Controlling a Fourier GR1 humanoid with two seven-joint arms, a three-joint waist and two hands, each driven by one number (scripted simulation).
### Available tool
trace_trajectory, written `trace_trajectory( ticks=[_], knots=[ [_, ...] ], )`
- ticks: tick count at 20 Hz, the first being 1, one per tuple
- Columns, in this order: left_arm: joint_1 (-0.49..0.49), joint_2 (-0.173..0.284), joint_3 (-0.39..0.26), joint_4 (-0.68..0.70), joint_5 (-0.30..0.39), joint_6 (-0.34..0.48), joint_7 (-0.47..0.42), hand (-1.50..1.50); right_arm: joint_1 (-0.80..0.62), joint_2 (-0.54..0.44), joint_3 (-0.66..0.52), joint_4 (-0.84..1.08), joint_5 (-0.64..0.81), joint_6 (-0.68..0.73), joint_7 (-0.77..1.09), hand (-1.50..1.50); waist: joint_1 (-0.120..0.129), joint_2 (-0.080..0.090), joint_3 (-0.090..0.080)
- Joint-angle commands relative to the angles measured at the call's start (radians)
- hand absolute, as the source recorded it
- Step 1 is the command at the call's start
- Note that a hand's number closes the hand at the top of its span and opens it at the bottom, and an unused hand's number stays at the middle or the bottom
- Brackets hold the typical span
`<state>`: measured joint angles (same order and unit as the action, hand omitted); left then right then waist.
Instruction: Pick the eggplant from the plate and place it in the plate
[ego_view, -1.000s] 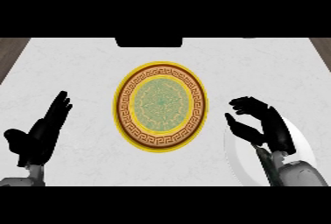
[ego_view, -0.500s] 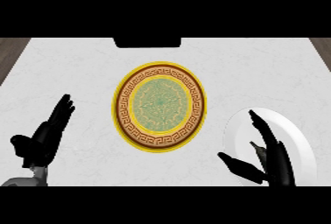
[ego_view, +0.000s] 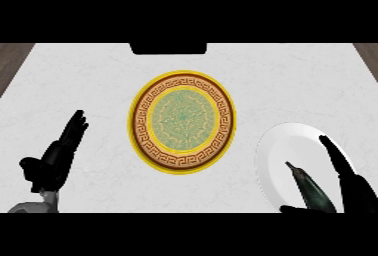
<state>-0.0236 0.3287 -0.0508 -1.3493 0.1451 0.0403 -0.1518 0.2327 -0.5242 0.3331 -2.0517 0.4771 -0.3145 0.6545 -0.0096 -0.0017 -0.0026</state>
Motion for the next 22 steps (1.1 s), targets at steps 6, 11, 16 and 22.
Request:
trace_trajectory(
  ticks=[6,11,16,22],
  knots=[
    [-0.031,-0.032,-0.009,0.019,-0.019,0.002,0.015,0.00,-0.069,-0.122,-0.002,-0.104,-0.110,0.364,0.364,-1.50,0.013,0.003,0.002],
    [-0.013,-0.039,-0.002,-0.014,-0.024,-0.010,0.019,0.00,-0.058,-0.107,-0.028,-0.065,-0.156,0.431,0.418,-1.50,0.011,0.002,0.002],
    [-0.029,-0.016,0.031,-0.028,-0.029,-0.013,0.072,0.00,-0.065,-0.127,-0.069,-0.098,-0.195,0.514,0.483,-1.50,0.007,0.001,0.002],
    [-0.071,-0.040,0.045,0.064,-0.045,-0.027,0.013,0.00,-0.086,-0.122,-0.044,0.034,-0.182,0.549,0.433,-1.50,0.007,0.003,0.002]
  ],
)
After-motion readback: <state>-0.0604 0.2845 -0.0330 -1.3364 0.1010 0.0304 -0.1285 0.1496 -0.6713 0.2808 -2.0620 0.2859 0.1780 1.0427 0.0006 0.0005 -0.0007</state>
